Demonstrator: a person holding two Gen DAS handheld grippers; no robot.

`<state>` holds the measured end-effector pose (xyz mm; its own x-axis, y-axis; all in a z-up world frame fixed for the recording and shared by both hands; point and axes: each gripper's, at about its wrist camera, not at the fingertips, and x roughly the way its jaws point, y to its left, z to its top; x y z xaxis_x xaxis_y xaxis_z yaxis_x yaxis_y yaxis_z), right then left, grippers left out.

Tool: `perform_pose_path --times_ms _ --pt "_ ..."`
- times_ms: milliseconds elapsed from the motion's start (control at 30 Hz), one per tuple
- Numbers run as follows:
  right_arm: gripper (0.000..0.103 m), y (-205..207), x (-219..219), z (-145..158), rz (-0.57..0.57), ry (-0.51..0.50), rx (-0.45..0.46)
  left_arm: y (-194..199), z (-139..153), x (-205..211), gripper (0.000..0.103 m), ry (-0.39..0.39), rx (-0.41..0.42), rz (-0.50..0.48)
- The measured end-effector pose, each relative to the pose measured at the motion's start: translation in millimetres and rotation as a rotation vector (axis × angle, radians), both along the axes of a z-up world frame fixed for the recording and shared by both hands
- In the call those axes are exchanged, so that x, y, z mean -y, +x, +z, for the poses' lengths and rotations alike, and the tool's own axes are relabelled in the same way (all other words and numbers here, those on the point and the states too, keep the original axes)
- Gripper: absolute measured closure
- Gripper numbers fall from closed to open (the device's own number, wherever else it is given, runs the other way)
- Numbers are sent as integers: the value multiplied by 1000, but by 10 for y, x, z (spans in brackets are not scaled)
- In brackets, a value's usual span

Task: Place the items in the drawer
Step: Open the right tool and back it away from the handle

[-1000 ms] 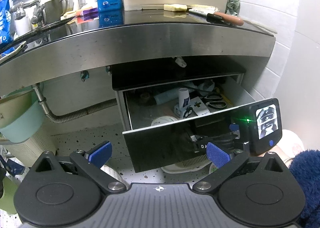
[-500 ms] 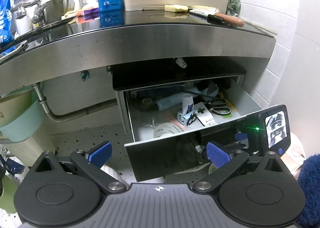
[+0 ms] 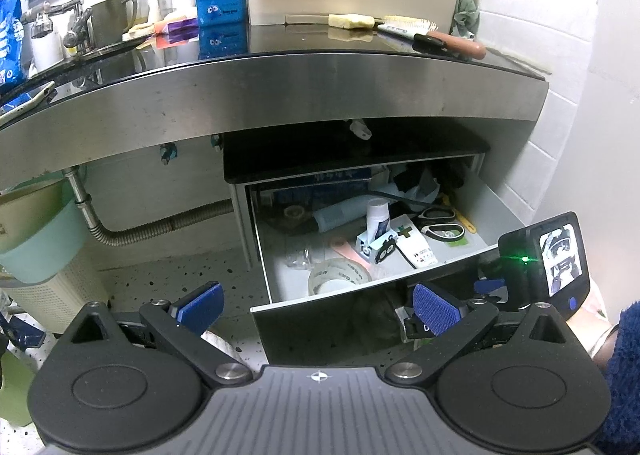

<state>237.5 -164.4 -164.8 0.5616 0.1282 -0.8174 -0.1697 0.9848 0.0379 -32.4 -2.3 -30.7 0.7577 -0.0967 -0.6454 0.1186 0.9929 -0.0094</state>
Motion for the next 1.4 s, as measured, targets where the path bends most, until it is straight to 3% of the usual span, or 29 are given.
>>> perform_pose_path --times_ms 1000,1400 --pt "1 -15 38 62 14 12 -41 -14 30 21 1 -11 12 -21" --pt "3 -212 133 117 -6 74 84 101 124 28 1 -3 22 -14"
